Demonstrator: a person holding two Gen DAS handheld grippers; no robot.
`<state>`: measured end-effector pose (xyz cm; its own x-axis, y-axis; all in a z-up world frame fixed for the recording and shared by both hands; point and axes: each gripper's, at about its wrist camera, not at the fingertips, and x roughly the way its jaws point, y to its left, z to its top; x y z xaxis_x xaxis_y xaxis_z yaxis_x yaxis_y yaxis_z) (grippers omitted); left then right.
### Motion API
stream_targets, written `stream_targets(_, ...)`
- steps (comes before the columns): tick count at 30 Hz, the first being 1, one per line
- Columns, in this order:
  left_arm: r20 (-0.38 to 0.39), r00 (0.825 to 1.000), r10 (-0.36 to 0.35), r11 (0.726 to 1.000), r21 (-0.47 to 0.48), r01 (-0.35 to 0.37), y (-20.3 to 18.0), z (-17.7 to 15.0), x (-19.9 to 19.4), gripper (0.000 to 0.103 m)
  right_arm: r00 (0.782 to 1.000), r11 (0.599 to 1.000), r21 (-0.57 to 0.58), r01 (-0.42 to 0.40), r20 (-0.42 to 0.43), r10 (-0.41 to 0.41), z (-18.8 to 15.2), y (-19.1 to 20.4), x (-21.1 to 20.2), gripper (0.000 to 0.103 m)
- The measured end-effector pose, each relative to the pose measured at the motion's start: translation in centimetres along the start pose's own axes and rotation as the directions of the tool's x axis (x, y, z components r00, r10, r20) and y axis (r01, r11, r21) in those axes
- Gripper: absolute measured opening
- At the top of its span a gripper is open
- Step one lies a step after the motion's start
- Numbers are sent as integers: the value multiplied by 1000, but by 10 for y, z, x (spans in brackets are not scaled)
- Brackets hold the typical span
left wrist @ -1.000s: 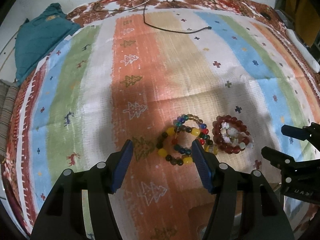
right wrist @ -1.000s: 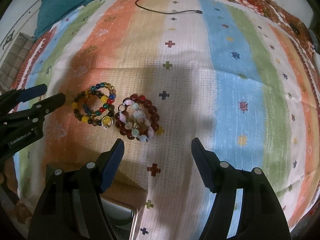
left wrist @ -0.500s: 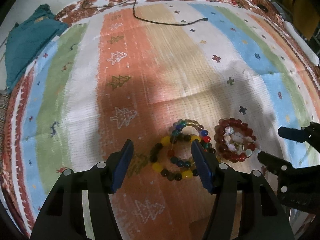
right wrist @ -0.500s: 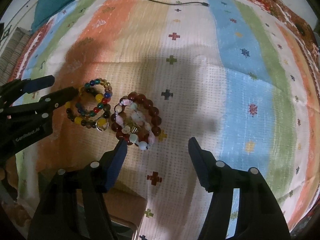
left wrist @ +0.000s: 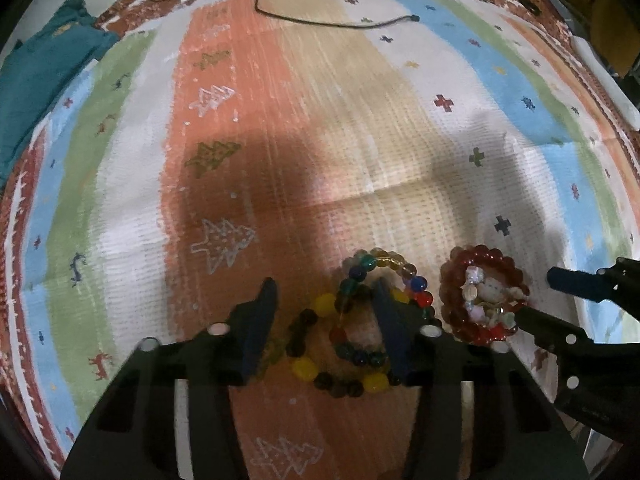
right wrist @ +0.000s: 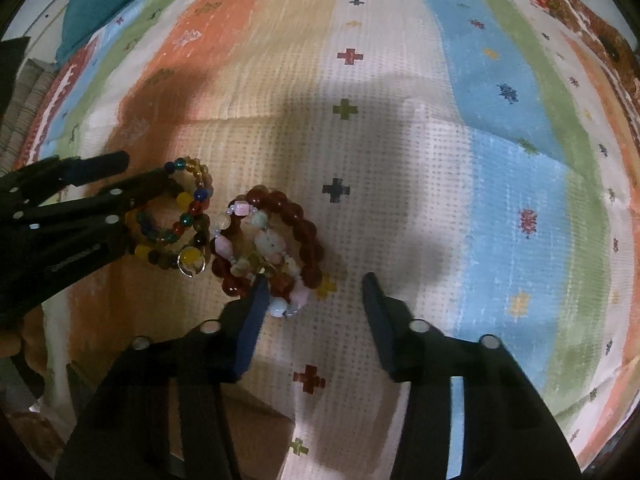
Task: Organize jewelry
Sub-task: 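Grasp the multicolour bead bracelet with the left tool while the right tool grasps the white bead bracelet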
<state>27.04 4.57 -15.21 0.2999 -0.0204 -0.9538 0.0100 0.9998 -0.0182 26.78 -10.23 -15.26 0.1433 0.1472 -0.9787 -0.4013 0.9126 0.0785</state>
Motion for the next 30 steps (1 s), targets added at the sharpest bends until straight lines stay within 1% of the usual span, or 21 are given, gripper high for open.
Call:
stream_targets(1, -5, 1000, -4, 1000, 5, 4, -1, 1, 2, 38, 1000, 1000, -1, -8, -2, 8, 0, 0, 1, 38)
stream_targets(3, -8, 1000, -11, 1000, 15, 11, -4, 1, 5, 35, 1000, 1000, -2, -19, -9, 19, 0, 0, 3, 33)
stream_targets(5, -8, 1000, -23, 1000, 16, 23, -4, 1, 6, 29, 999, 999, 5, -41, -16, 41, 0, -1, 4, 26)
stream_targets(6, -9, 1000, -25, 1000, 14, 26, -4, 1, 6, 28, 999, 999, 7, -47, -19, 47, 0, -1, 5, 20)
stream_targets(9, -9, 1000, -22, 1000, 12, 22, -5, 1, 7, 27, 999, 999, -8, -35, -15, 35, -2, 3, 4, 18)
stream_targets(11, -12, 1000, -12, 1000, 20, 12, -7, 0, 6, 26, 1000, 1000, -25, -14, -1, 13, -2, 7, 3, 9)
stream_targets(12, -12, 1000, -13, 1000, 27, 13, -9, 1, 6, 12, 1000, 999, -33, -5, 1, 5, -3, 8, 3, 9)
stream_targets(13, -14, 1000, -23, 999, 28, 24, -11, 1, 5, 9, 1000, 999, -36, -1, 3, 1, -3, 9, 3, 9)
stream_targets(15, -19, 1000, -7, 1000, 29, 8, -14, 2, 4, 9, 1000, 999, -39, -1, 8, 2, -3, 10, 1, 9)
stream_targets(20, -15, 1000, 2, 1000, 22, -2, -14, 3, -1, 9, 999, 999, -54, 1, 33, 1, -4, 16, -7, 9)
stream_targets(25, 15, 1000, -16, 1000, 0, 16, -8, 4, -18, 9, 997, 998, -67, 6, 83, 0, -2, 21, -25, 9)
stream_targets(30, 29, 999, -31, 999, -7, 31, -8, 0, -33, 9, 994, 998, -63, 9, 112, -1, 0, 13, -36, 9)
